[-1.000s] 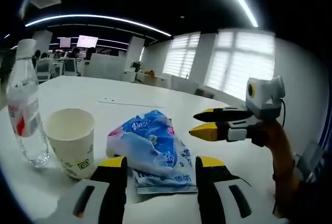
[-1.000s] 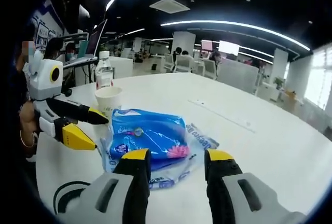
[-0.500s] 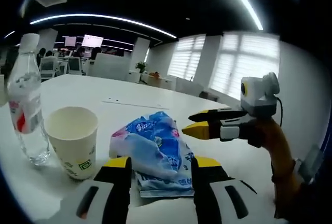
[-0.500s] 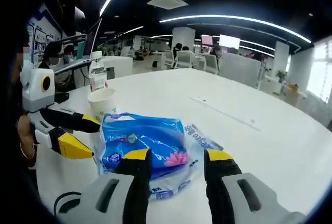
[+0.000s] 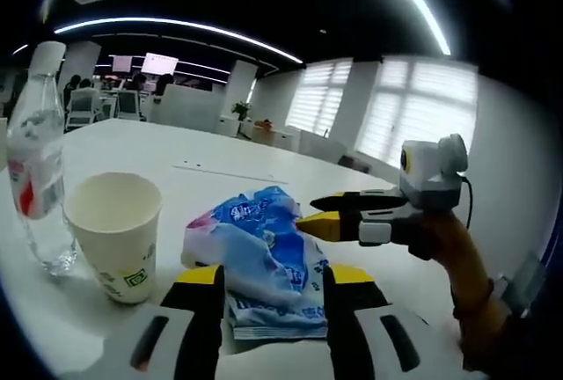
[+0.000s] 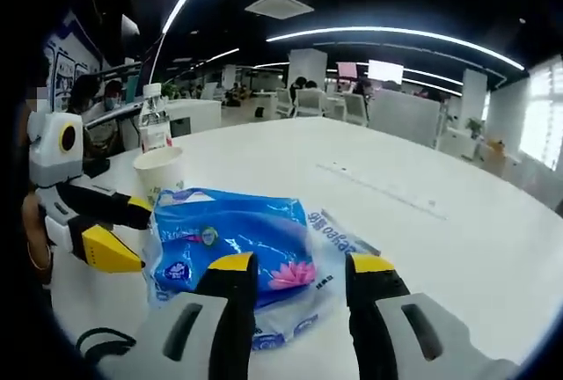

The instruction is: Arrange the tabletop items into an orderly group along one side of the table until the central work area is clear of visible clutter.

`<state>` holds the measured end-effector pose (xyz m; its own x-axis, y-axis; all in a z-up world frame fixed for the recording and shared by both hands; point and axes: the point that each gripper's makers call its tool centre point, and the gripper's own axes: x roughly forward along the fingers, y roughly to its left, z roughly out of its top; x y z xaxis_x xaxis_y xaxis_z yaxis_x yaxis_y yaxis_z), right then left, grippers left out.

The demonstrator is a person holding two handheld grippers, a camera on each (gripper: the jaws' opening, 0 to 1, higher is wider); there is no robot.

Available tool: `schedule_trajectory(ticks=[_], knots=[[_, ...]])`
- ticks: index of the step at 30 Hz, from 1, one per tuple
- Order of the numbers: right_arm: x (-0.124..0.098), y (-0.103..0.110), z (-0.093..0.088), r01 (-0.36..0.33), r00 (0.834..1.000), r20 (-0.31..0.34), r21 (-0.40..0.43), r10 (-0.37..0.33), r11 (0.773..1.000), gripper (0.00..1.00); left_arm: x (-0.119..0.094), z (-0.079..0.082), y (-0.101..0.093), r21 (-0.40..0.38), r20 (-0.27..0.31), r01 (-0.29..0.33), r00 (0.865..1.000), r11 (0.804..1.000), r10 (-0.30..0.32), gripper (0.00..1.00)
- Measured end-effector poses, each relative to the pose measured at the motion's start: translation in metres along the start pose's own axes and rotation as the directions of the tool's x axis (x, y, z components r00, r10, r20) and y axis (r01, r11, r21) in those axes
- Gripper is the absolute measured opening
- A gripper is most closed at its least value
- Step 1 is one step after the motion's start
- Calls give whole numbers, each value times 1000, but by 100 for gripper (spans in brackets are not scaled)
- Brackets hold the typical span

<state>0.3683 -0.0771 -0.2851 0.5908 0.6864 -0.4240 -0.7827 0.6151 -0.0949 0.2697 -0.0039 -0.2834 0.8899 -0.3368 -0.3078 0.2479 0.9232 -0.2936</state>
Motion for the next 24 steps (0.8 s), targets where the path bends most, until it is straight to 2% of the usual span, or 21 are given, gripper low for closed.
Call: schedule_trajectory(ticks=[10,15,21,24], knots=[[7,-3,-2,-20,999,31,52,19,998,38,2,-1,7,-28,2,-5,1000,1000,5,36],[10,-8,-9,-19,999,37,57,17,998,36,3,-7,12,-35,-19,-6,1000,999,5,28],[11,-8,-7,-46,997,67,92,40,995,34,3,-11,10,-55,-24,0,1000,999,-1,28],[13,-6,-10,-54,997,62,98,48,994,31,3,-12,9,-54,-30,3,1000,999,-5,28]])
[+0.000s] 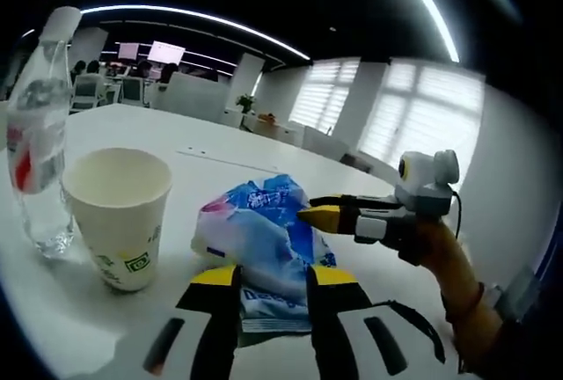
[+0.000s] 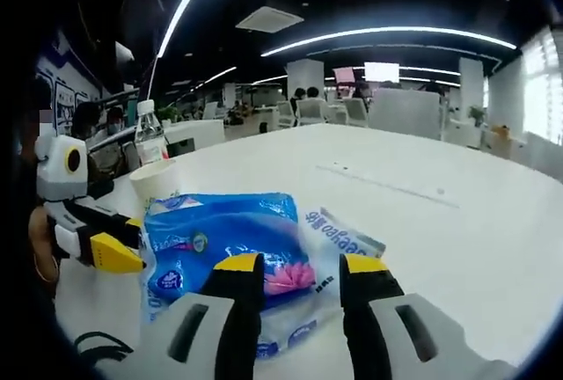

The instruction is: Arrange the tabletop items into an orderly group along one side of the table until the central work area is clear of visible clutter.

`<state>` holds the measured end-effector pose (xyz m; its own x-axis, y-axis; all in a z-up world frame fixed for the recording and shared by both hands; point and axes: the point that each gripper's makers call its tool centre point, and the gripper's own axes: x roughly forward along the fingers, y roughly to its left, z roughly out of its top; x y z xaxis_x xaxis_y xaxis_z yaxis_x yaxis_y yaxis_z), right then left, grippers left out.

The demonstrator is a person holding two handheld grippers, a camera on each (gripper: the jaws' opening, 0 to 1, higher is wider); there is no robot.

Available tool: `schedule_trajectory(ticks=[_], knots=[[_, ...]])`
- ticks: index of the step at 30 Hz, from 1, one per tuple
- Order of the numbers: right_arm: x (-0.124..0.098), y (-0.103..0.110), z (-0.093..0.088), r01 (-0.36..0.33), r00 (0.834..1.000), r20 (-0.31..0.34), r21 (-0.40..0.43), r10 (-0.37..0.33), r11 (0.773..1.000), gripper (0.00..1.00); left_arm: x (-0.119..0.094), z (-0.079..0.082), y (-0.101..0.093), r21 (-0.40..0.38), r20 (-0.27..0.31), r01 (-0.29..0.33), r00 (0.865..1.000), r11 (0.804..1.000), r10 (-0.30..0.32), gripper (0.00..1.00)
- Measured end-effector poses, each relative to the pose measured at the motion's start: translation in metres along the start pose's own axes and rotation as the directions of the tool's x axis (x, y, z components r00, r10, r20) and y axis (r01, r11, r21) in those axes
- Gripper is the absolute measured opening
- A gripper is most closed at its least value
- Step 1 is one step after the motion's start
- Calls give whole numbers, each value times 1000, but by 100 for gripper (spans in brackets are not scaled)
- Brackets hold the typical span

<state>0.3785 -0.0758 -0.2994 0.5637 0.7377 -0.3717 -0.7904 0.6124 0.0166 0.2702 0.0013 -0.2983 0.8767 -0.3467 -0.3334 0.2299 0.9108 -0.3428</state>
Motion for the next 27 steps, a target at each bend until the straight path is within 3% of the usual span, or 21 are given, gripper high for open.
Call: schedule_trajectory(ticks=[6,9,16,22,27], knots=[[2,7,-3,-22,1000,-17,-5,22,1000,16,2,-4,-3,10,-14,17,1000,1000,-16,21],[0,4,-4,8,1000,-27,-51,-10,999,12,2,-3,-5,6,-10,31,999,999,-31,18],[-2,1,-5,38,998,-44,-65,-41,997,4,1,-2,-6,5,-4,48,999,999,-48,9],[-6,2,-5,53,997,-58,-77,-57,996,1,0,0,-7,3,0,58,998,998,-58,3],[-14,4,-1,60,996,-60,-99,-66,993,0,-2,1,-6,47,12,53,999,998,-53,0]])
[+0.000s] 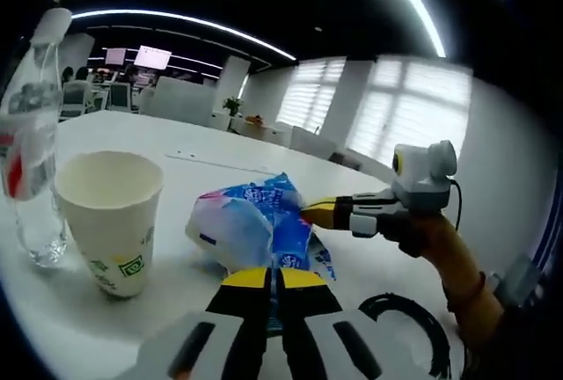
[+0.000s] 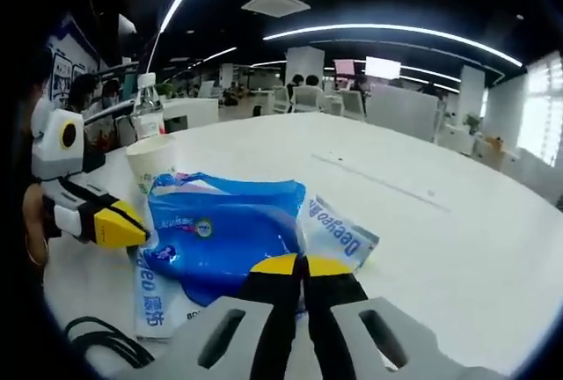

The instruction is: Arrange the tabletop items into an orderly group along one side of the table until the central work area is clear of visible clutter.

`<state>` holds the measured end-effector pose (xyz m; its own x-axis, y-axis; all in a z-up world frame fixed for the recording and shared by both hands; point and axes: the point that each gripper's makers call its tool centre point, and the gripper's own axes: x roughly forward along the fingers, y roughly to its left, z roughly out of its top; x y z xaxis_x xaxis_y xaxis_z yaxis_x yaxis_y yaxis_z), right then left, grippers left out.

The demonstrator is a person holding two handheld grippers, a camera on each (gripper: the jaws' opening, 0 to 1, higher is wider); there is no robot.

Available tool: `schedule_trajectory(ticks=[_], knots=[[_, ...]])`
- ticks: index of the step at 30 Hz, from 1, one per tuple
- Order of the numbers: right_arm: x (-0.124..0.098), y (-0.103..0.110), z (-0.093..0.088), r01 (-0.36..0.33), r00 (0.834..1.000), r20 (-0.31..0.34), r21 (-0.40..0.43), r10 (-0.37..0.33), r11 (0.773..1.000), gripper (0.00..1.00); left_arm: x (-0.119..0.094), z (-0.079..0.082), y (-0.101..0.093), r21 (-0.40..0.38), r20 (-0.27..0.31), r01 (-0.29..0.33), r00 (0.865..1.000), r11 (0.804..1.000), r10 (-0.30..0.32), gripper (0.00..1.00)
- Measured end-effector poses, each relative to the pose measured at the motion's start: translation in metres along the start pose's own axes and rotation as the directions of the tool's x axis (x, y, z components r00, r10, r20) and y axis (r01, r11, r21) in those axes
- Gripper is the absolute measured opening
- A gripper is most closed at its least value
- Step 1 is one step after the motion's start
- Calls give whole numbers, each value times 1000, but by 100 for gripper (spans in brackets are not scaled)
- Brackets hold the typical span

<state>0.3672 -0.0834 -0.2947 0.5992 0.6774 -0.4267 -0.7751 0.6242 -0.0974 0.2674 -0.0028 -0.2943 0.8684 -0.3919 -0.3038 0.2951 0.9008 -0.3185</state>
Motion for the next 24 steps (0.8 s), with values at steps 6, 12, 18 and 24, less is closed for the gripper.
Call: schedule_trajectory(ticks=[6,12,18,24], knots=[[-9,0,5,21,1000,11,-31,-21,999,0,-2,2,-1,17,16,6,1000,1000,-7,0],[-12,0,4,38,999,7,-35,-37,999,0,-3,3,-3,23,26,9,1000,1000,-10,0],[-14,0,6,39,999,17,-39,-38,998,0,-2,6,0,21,45,2,999,1000,-3,0],[-16,0,8,55,998,14,-79,-54,995,0,-2,7,1,48,54,3,999,999,-6,0]])
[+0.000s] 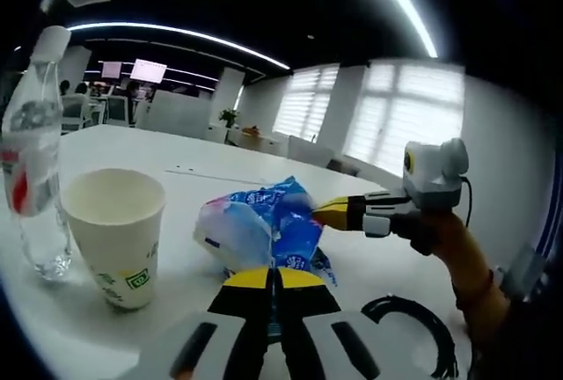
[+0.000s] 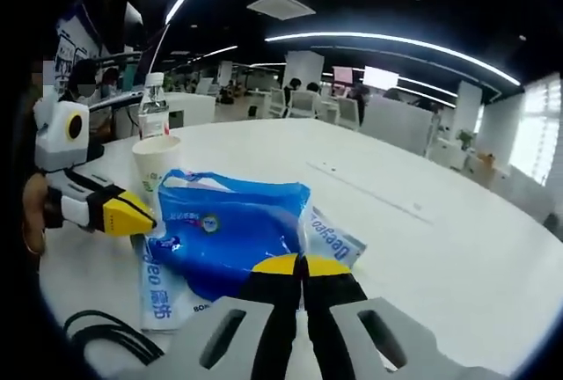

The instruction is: Arrange the tabletop items into an orderly group along one side of the table until the central work area is clear of visible clutter.

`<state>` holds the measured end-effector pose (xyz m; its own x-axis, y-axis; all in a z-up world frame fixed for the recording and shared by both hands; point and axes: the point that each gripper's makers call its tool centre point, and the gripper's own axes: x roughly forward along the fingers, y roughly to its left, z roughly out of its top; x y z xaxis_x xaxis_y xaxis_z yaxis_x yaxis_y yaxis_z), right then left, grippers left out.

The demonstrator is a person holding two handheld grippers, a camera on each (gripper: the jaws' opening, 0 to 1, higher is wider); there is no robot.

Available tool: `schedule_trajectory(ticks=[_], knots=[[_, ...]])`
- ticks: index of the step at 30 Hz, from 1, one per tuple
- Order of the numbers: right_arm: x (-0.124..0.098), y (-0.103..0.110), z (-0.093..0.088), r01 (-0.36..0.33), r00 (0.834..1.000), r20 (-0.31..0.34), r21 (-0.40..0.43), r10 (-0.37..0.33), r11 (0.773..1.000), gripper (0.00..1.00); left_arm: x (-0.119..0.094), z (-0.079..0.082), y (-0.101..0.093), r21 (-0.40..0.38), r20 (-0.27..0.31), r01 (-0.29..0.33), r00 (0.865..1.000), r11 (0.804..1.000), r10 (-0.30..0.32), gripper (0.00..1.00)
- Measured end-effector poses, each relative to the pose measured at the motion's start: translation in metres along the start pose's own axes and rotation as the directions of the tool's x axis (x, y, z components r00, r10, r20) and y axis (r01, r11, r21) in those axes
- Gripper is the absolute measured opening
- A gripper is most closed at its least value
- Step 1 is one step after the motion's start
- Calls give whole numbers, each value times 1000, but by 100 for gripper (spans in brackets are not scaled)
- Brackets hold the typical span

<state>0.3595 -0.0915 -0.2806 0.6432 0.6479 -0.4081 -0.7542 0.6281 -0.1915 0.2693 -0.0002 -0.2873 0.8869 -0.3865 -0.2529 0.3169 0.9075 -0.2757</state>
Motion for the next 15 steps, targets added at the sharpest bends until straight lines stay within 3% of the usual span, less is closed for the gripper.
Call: schedule_trajectory(ticks=[7,15], knots=[[-8,-3,4,28,1000,-4,-58,-28,998,0,2,1,-4,38,8,9,1000,999,-9,0],[-18,-7,11,42,999,6,-28,-42,999,0,1,5,-5,52,22,13,1000,999,-14,0]])
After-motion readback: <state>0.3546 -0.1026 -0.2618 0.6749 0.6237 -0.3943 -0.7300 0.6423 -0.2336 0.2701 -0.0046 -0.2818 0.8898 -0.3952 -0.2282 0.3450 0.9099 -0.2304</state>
